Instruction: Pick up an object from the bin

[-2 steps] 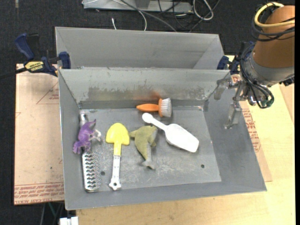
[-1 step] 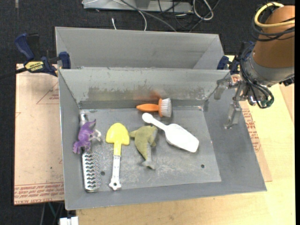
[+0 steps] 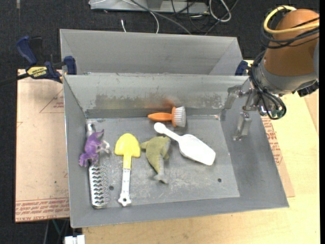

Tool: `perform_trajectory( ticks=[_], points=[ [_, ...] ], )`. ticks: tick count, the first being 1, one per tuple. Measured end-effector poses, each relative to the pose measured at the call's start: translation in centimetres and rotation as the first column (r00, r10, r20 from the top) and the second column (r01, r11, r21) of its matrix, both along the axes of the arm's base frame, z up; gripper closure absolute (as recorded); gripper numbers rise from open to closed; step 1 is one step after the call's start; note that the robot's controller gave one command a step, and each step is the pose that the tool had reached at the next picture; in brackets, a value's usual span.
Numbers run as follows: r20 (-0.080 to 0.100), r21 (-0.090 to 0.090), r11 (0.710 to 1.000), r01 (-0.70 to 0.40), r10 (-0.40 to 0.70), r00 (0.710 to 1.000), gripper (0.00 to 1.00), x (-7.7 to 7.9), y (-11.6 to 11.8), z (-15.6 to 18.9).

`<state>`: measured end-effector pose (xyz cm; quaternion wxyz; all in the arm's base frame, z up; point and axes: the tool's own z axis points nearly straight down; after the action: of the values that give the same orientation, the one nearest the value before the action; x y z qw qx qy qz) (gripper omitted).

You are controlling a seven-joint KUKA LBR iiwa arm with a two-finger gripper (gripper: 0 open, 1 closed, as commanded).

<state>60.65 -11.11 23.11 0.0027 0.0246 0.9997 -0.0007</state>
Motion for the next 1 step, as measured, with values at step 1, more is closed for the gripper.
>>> perform_trajectory(
  ticks=[1],
  points=[
    [0.002,-0.001,0.997,-0.076,0.076,0.997,0.0,0.72,-0.15,9.27]
  ],
)
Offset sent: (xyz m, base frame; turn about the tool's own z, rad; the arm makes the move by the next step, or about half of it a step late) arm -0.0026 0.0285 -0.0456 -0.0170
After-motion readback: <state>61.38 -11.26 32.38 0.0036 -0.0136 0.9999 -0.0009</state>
